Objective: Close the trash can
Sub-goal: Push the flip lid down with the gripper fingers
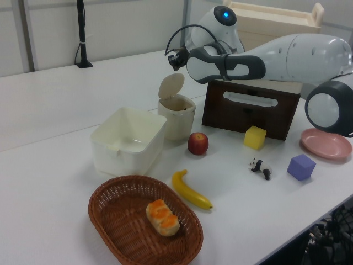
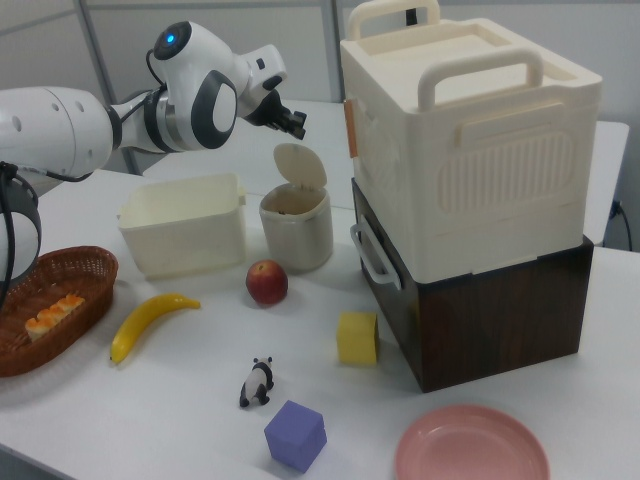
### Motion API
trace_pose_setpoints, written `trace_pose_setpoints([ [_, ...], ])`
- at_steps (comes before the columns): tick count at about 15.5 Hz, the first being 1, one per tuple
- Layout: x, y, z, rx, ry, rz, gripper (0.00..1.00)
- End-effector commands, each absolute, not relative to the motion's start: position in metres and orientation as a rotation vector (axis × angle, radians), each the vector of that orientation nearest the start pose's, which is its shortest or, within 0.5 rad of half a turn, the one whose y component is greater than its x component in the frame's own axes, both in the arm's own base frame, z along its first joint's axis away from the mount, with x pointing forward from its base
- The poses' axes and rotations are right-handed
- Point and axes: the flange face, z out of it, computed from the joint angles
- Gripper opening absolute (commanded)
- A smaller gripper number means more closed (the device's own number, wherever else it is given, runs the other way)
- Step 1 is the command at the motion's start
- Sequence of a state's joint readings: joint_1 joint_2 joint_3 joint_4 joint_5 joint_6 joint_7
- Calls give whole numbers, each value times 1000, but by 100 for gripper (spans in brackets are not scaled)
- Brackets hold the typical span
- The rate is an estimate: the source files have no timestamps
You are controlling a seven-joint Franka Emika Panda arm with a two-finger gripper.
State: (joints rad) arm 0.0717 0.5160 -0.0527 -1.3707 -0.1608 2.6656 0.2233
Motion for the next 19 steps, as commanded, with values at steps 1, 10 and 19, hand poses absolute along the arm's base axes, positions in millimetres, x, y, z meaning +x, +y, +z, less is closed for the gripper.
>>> trace_pose_setpoints([
  [1,756,38,513,-2938,80,-1265,1],
  [10,753,39,493,-2984,45,-1218,0],
  [19,746,39,467,-3021,44,-1134,0],
])
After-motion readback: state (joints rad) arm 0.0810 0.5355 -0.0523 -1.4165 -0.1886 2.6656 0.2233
